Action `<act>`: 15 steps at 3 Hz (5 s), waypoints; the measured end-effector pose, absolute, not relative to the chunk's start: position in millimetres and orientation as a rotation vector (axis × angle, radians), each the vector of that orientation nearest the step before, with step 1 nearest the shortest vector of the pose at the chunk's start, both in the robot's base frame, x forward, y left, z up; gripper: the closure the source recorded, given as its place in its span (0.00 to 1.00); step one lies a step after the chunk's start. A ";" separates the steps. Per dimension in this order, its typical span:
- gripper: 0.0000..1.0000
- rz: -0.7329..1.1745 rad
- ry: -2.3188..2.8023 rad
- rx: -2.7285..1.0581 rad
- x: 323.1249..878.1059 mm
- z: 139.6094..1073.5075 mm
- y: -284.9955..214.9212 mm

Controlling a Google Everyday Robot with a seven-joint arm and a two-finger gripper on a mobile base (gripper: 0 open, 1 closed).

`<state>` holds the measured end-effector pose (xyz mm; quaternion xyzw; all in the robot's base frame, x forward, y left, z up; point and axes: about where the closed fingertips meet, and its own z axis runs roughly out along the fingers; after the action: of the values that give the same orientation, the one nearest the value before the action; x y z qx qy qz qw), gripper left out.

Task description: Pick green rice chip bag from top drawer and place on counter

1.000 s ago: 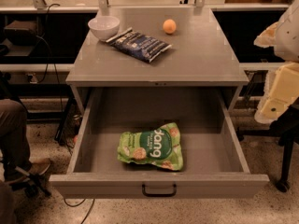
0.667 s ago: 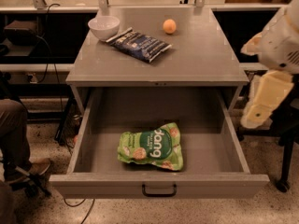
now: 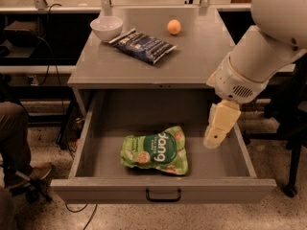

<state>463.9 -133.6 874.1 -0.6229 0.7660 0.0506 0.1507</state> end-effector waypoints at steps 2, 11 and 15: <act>0.00 0.121 2.200 -1.799 479.6 845.4 -112.6; 0.46 0.573 2.125 -1.750 540.1 612.6 -2.5; 1.00 0.377 1.804 -1.422 565.6 816.9 -140.7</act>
Offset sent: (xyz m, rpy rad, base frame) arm 0.0348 0.0433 -0.0611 -0.0352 -0.0165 0.0019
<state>565.6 -140.7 816.9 -0.5612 0.7116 0.1486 0.3957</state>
